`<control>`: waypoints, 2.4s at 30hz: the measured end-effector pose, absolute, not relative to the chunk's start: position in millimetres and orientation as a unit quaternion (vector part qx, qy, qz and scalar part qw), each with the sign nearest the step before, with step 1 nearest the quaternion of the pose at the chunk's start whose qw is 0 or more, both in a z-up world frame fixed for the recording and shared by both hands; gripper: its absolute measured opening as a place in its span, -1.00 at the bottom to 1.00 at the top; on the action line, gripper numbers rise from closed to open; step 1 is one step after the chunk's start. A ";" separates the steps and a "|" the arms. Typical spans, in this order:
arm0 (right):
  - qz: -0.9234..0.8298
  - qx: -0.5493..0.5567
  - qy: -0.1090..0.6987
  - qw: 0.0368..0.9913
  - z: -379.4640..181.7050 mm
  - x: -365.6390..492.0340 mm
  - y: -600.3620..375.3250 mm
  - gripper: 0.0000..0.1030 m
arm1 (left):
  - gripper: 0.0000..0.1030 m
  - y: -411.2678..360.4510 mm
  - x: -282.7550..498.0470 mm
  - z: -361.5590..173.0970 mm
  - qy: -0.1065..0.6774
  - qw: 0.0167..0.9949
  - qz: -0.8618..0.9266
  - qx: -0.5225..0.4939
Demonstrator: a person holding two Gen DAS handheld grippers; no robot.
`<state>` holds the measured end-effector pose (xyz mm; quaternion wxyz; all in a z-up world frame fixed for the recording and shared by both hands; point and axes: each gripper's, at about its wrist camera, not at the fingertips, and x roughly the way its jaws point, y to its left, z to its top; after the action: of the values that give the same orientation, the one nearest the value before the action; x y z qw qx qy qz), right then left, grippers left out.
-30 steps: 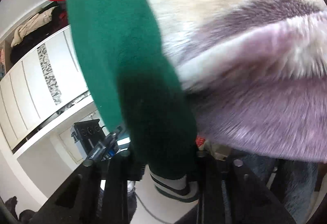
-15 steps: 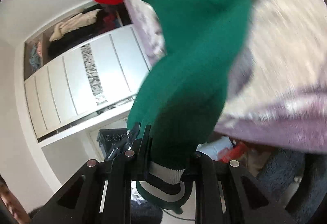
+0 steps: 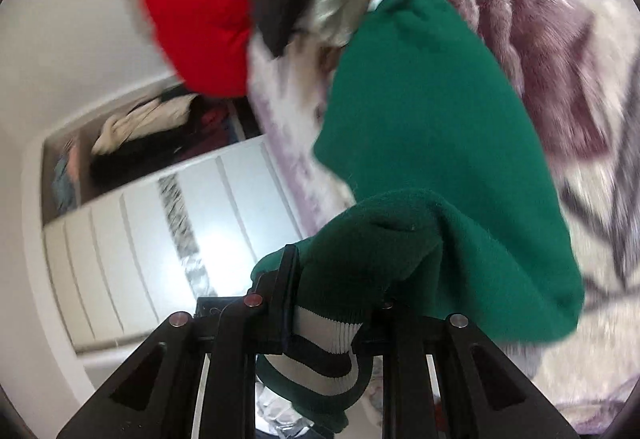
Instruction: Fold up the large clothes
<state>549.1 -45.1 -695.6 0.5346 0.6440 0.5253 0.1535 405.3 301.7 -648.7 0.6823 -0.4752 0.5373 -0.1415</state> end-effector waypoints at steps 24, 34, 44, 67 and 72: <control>0.187 0.297 0.636 0.687 -724.2 667.1 -13.9 0.47 | 0.45 277.5 428.5 -691.6 0.594 0.750 -0.151 -0.248; 0.094 0.362 0.609 0.699 -751.7 701.3 -55.9 -0.74 | -0.37 321.9 513.6 -724.6 0.585 0.735 -0.033 -0.341; 0.183 0.393 0.633 0.641 -781.4 705.0 -57.5 1.00 | 0.39 344.2 395.6 -669.4 0.515 0.745 -0.118 -0.408; 0.040 0.648 0.503 0.570 -838.0 579.4 -7.6 -0.32 | 0.42 289.4 322.6 -743.1 0.480 0.714 -0.069 -0.505; -0.047 0.723 0.498 0.477 -845.5 423.9 33.0 -0.19 | 0.42 288.0 362.7 -710.3 0.541 0.734 -0.100 -0.399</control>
<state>423.9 33.0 -845.5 0.4772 0.7226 0.4979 -0.0470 362.7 288.0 -710.3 0.7337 -0.3986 0.5411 -0.0999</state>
